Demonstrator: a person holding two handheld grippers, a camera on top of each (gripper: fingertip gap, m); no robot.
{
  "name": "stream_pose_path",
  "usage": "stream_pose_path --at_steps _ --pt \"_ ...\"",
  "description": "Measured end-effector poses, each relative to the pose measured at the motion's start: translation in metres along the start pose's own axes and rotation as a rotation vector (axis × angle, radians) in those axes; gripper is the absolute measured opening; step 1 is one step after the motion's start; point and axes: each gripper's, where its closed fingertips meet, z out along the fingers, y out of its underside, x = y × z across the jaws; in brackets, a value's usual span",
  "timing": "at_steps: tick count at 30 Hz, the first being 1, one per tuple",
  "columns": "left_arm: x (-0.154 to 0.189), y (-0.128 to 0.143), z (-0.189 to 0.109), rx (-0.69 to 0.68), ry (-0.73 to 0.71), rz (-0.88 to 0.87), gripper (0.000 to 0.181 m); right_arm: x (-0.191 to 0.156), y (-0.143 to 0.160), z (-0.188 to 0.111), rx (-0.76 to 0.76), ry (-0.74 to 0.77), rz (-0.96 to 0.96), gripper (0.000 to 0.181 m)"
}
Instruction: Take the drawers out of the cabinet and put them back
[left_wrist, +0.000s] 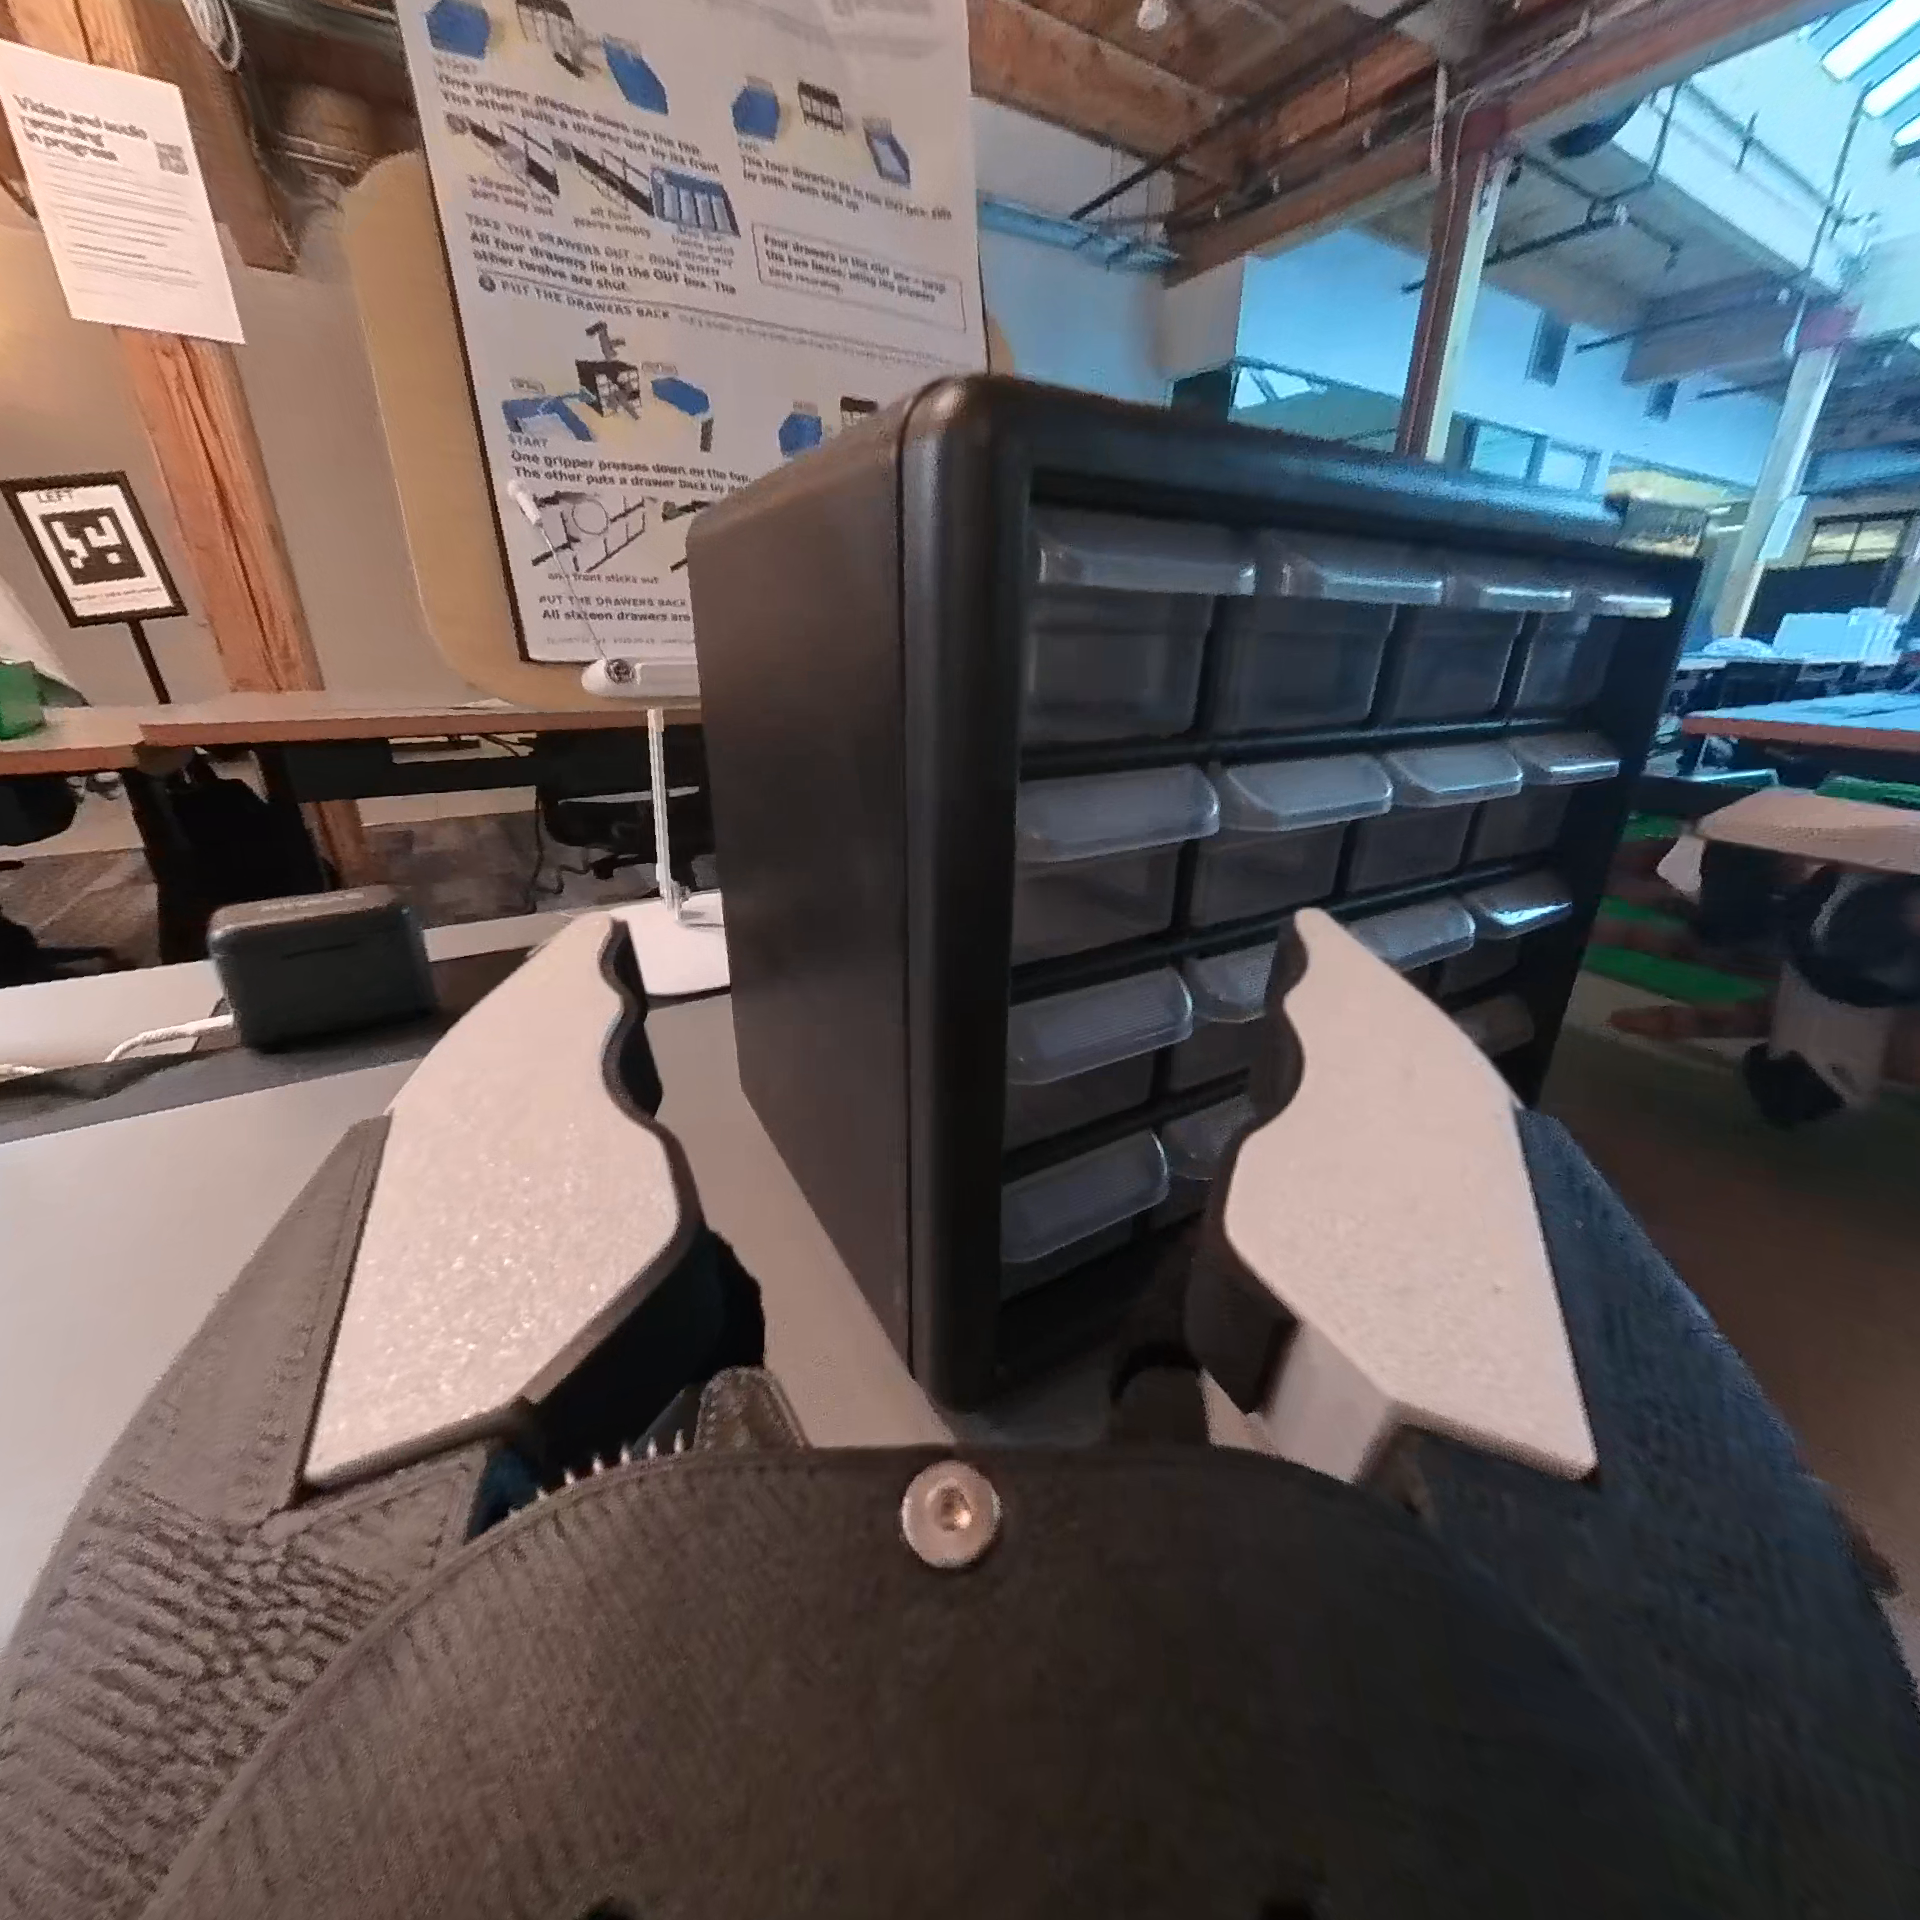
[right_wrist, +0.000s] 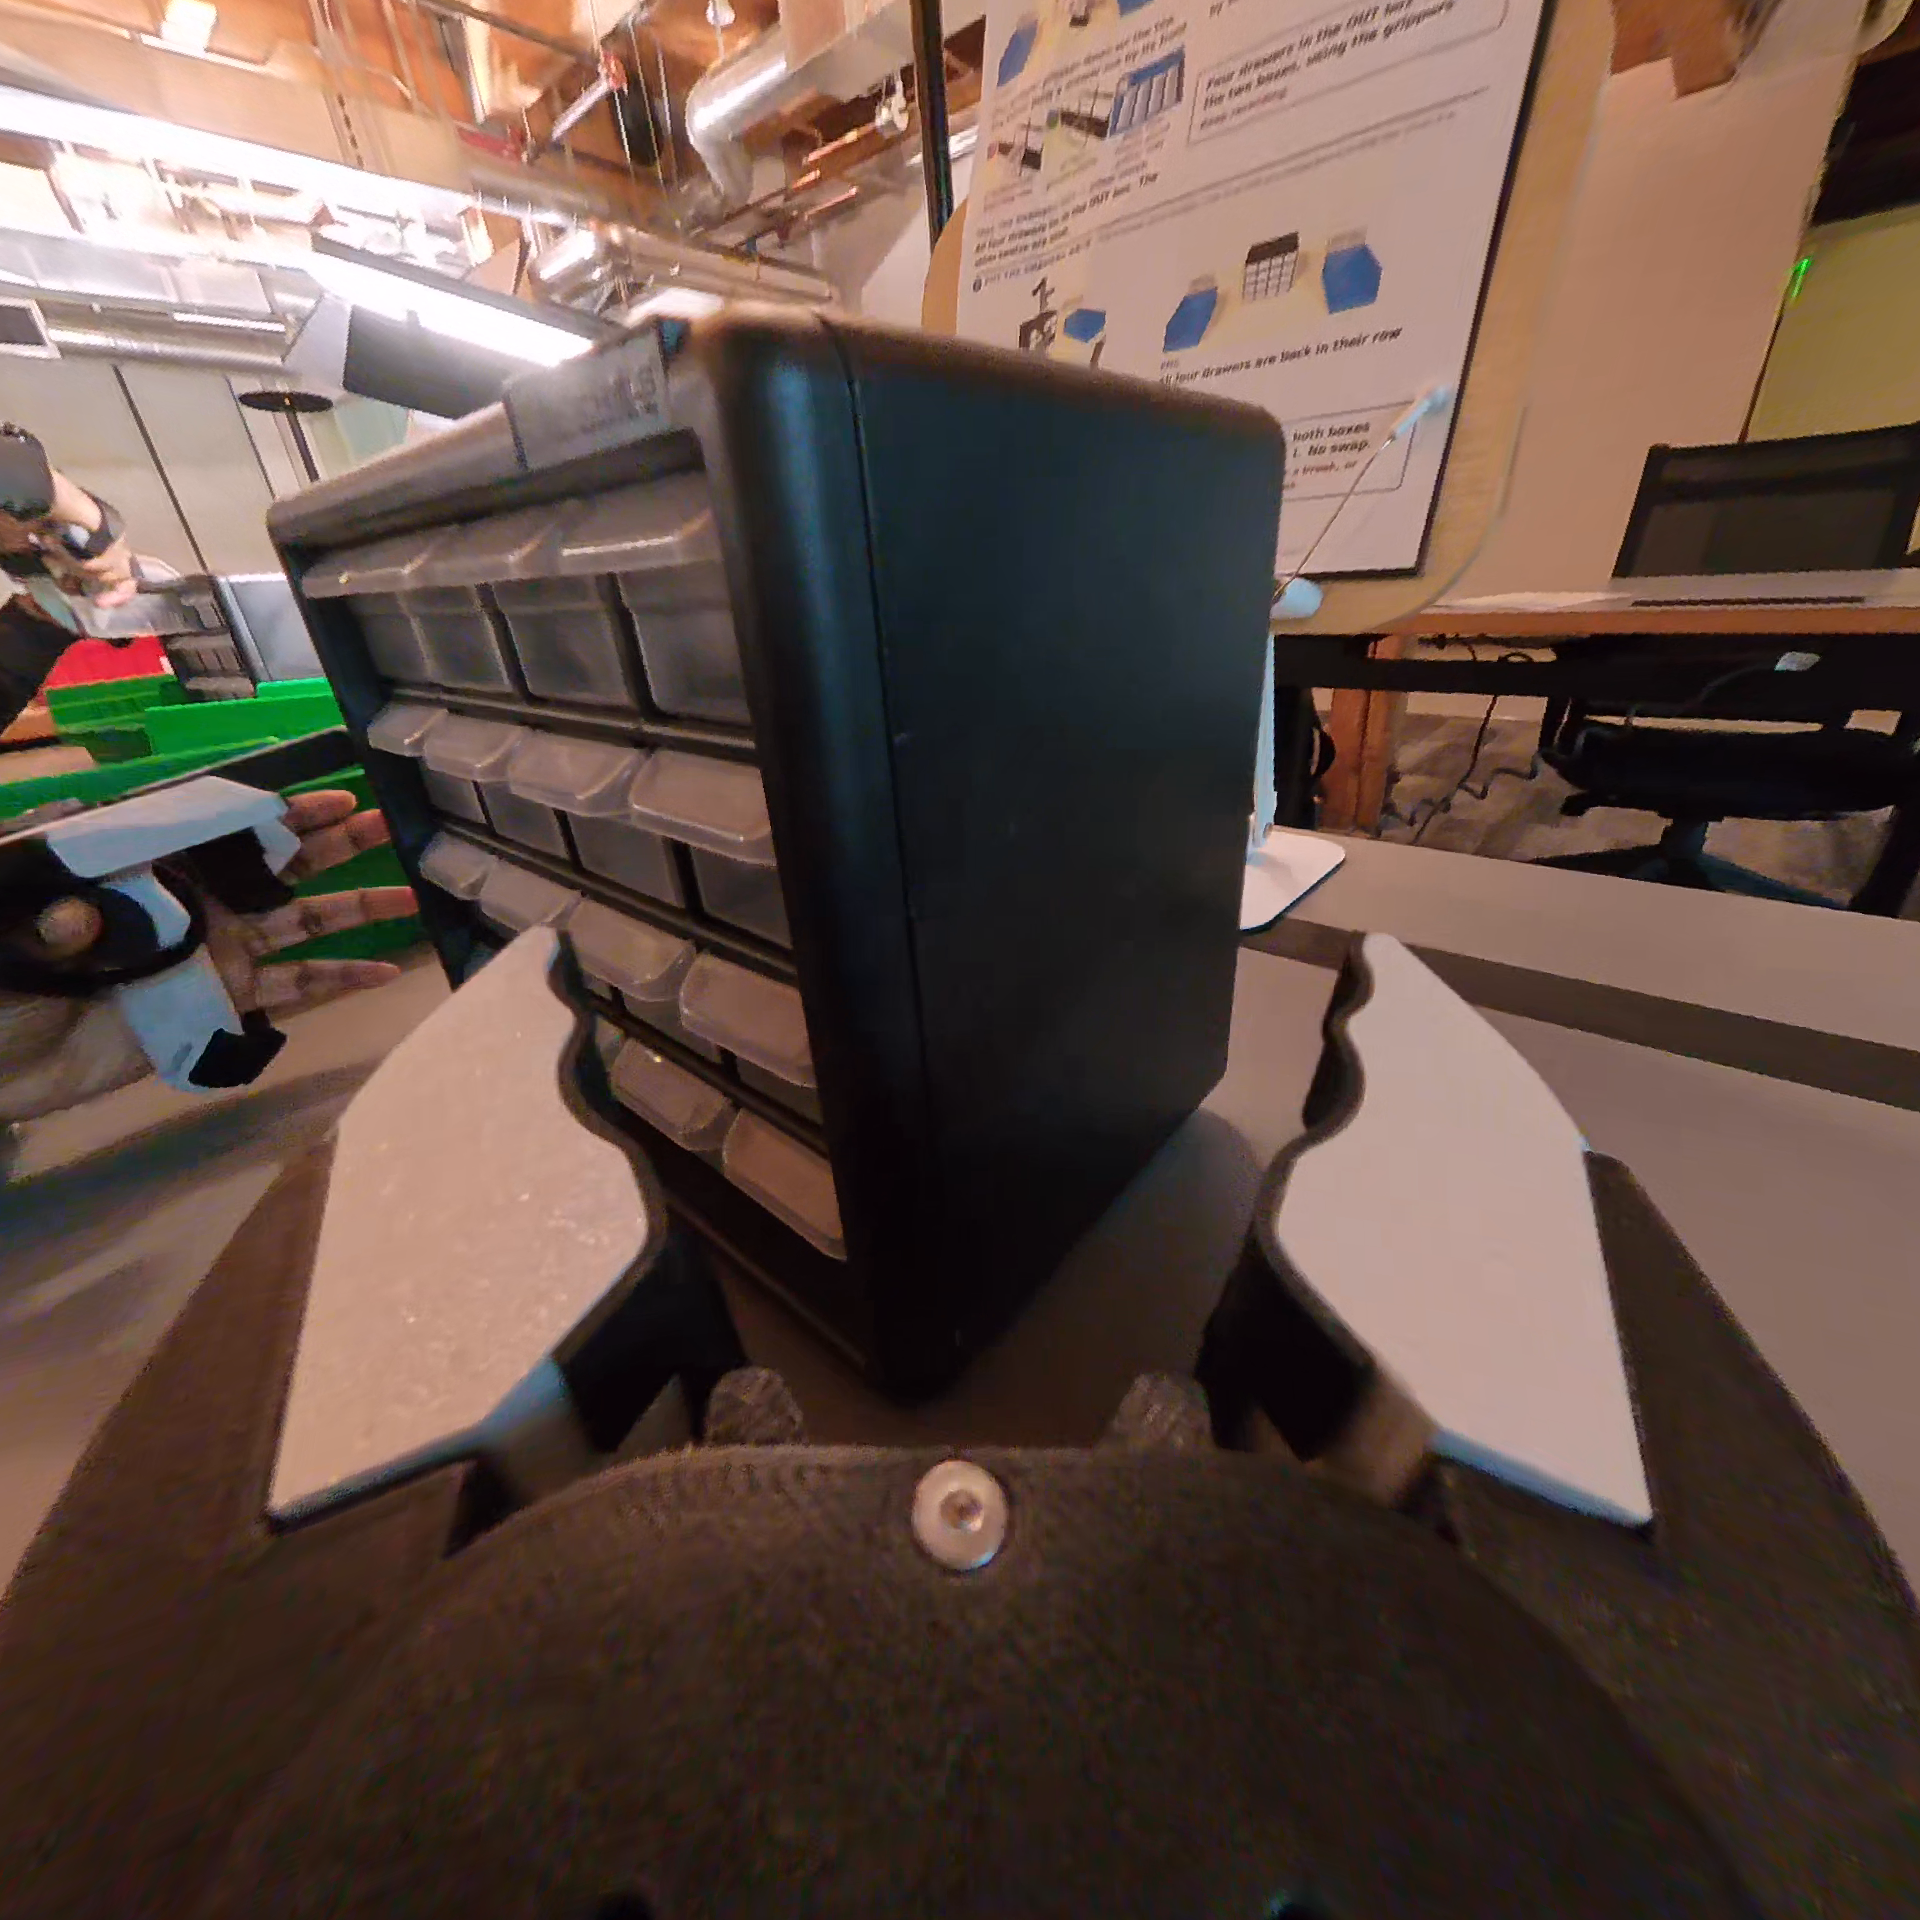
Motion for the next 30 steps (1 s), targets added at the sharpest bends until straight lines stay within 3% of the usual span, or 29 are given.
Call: stream_pose_path --at_steps 5,12,18,22,24,26,27,29,30 --pt "0.004 -0.005 0.0 0.016 0.023 -0.002 0.114 -0.004 -0.009 -0.001 0.078 -0.026 -0.005 0.134" --pt "0.006 -0.012 -0.001 0.056 0.028 0.014 0.107 -0.002 -0.022 -0.007 0.183 -0.017 -0.003 0.12" --pt "-0.001 -0.023 -0.006 0.105 -0.049 0.153 0.099 0.004 -0.041 -0.018 0.29 0.058 -0.091 0.107" --pt "-0.008 -0.028 -0.009 0.11 -0.107 0.255 0.077 -0.001 -0.062 -0.03 0.394 0.118 -0.273 0.075" --pt "-0.012 -0.028 -0.011 0.099 -0.139 0.327 0.05 -0.006 -0.072 -0.036 0.433 0.153 -0.371 0.06" --pt "-0.011 -0.028 -0.013 0.091 -0.137 0.4 0.009 -0.011 -0.077 -0.04 0.443 0.189 -0.465 0.043" --pt "-0.009 -0.028 -0.013 0.092 -0.133 0.434 0.0 -0.013 -0.078 -0.041 0.437 0.198 -0.505 0.032" --pt "-0.005 -0.028 -0.013 0.089 -0.126 0.514 0.0 -0.011 -0.078 -0.042 0.4 0.26 -0.595 0.0" --pt "-0.003 -0.026 -0.013 0.083 -0.12 0.545 0.0 -0.009 -0.078 -0.041 0.371 0.289 -0.64 0.0"
